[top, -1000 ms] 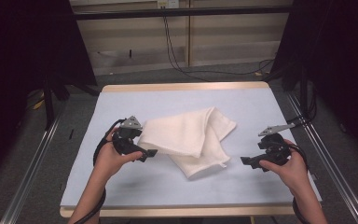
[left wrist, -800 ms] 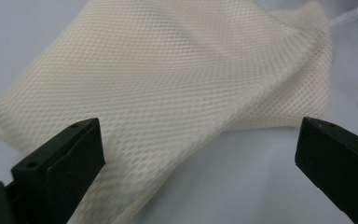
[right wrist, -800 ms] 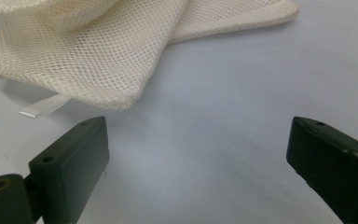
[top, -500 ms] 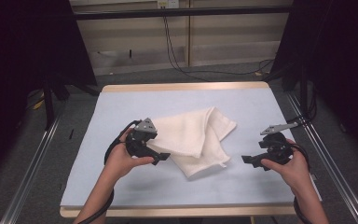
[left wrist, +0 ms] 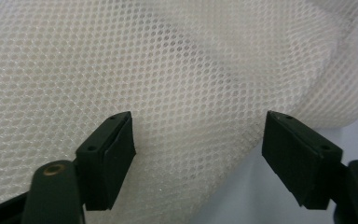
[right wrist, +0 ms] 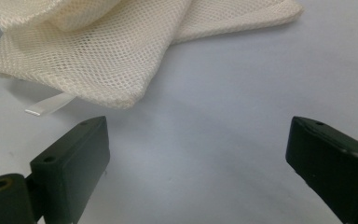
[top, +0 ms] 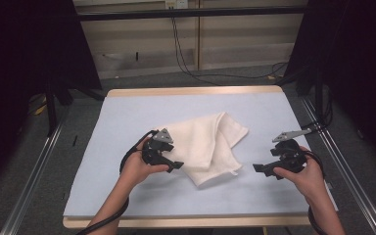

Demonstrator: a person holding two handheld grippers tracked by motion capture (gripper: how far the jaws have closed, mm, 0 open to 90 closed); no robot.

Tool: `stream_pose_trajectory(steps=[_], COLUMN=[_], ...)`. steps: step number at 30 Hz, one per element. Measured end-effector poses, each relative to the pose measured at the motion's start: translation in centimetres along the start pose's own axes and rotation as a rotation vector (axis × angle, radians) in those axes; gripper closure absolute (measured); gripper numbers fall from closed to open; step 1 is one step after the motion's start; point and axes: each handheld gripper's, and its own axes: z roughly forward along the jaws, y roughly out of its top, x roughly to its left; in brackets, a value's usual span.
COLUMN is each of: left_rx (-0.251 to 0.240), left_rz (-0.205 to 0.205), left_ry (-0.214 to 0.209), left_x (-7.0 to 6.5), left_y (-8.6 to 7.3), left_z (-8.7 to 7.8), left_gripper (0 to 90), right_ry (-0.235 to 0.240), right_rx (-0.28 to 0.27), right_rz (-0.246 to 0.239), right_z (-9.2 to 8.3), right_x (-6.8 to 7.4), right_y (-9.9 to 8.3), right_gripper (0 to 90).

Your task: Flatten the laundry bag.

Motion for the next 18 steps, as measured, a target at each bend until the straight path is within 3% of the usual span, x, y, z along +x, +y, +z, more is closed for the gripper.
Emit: stream_pose_trajectory(steps=[1, 2, 3, 6, 8, 9, 10, 12, 13, 14, 16, 17, 18], left_rx=[0.016, 0.003, 0.029, 0.024, 0.052, 0.047, 0.052, 0.041, 0.063, 0.039, 0.049, 0.066, 0.048], left_rz=[0.007, 0.003, 0.025, 0.007, 0.031, 0.007, 0.022, -0.008, 0.018, -0.015, -0.011, 0.02, 0.0], left_ry=[-0.003, 0.002, -0.006, 0.002, 0.001, 0.01, 0.009, 0.001, 0.006, -0.006, -0.002, -0.013, -0.003], left_x=[0.1, 0.1, 0.4, 0.3, 0.4, 0.3, 0.4, 0.2, 0.4, 0.2, 0.1, 0.2, 0.0], left_y=[-0.1, -0.2, -0.3, -0.6, -0.7, -0.8, -0.8, -0.8, -0.8, -0.9, -0.9, -0.9, -1.0], left_z=[0.1, 0.4, 0.4, 1.0, 1.3, 1.4, 1.5, 1.7, 1.6, 1.9, 2.0, 2.0, 2.1], left_gripper=[27.1, 28.4, 28.4, 29.6, 29.5, 29.5, 29.4, 28.0, 26.5, 26.5, 23.9, 22.3, 20.8], right_ry=[0.0, 0.0, 0.0, 0.005, 0.008, 0.008, 0.009, 0.01, 0.012, 0.012, 0.015, 0.012, 0.014], right_rx=[0.0, 0.001, 0.001, 0.003, -0.001, 0.005, 0.004, -0.001, -0.003, -0.003, 0.001, 0.006, 0.009], right_rz=[-0.002, -0.003, -0.003, -0.005, -0.008, -0.009, -0.01, -0.012, -0.01, -0.01, -0.013, -0.014, -0.014], right_z=[0.0, 0.0, 0.0, 0.0, 0.1, 0.1, 0.0, 0.0, 0.0, 0.0, 0.1, 0.1, 0.1], right_x=[0.0, 0.0, 0.0, 0.0, 0.0, 0.1, 0.1, 0.1, 0.1, 0.1, 0.1, 0.1, 0.2], right_y=[0.0, 0.0, 0.0, 0.0, 0.0, 0.0, 0.0, 0.1, 0.1, 0.1, 0.0, 0.0, 0.0], right_gripper=[5.7, 5.8, 5.8, 5.8, 5.8, 5.8, 5.8, 5.8, 5.9, 5.9, 5.9, 5.9, 5.9])
